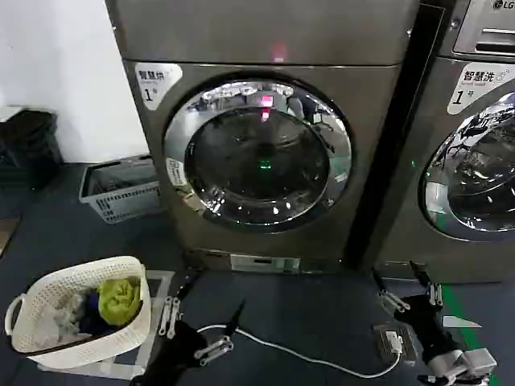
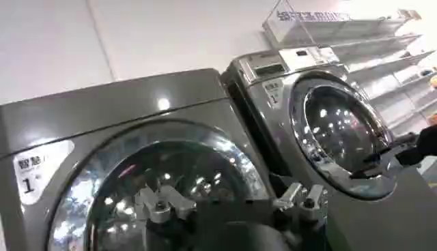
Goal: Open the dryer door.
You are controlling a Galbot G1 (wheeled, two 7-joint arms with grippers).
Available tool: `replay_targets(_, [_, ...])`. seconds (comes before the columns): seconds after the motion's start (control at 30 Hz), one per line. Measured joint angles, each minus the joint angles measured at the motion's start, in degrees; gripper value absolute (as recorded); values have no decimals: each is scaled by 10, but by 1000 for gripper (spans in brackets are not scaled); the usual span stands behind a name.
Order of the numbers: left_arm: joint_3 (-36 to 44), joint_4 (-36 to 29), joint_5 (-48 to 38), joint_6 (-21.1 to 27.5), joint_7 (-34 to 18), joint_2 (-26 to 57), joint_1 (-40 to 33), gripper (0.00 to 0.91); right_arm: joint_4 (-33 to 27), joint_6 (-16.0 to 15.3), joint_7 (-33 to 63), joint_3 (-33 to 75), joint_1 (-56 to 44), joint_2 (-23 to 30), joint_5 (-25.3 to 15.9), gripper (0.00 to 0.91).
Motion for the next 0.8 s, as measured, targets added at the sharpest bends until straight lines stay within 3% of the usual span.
replay_targets(0.47, [-5,-21,11,-3,0,-5,19,907,-83,15,9,-213,232,-143,57,907])
replay_targets(0.8, [-18,-35,21,-12,-4,-12,39,907,-173,18,11,-364,435,-140,78,907])
